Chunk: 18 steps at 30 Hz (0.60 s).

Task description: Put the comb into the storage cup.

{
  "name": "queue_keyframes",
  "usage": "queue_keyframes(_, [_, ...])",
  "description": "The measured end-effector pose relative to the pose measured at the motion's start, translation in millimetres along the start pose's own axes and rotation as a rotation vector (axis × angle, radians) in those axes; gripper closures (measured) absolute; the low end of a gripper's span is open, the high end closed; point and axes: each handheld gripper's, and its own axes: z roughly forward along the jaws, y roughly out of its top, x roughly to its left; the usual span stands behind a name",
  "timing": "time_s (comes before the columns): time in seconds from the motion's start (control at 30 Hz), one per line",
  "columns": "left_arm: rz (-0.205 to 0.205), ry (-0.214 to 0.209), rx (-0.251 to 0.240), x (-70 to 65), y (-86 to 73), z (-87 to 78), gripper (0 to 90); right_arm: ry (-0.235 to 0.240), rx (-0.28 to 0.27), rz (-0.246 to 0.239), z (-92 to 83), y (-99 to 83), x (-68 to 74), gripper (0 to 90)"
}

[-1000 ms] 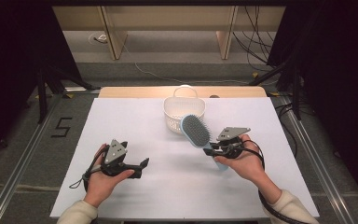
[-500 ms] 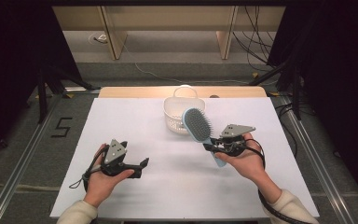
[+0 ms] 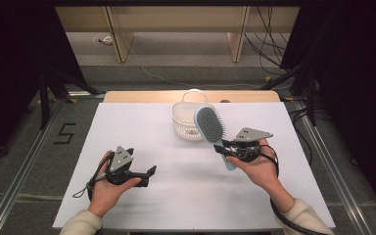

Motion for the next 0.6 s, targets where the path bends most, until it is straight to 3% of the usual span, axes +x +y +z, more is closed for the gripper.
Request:
queue_keyframes(0.17, [-0.001,0.001,-0.001,0.0,0.1,-0.2,0.0,-0.003,-0.002,0.005,-0.1,0.1,-0.6,70.7])
queue_keyframes(0.6, [-0.001,0.003,-0.001,0.1,0.0,0.0,0.0,-0.042,-0.096,0.021,-5.0,4.2,-2.5,70.7])
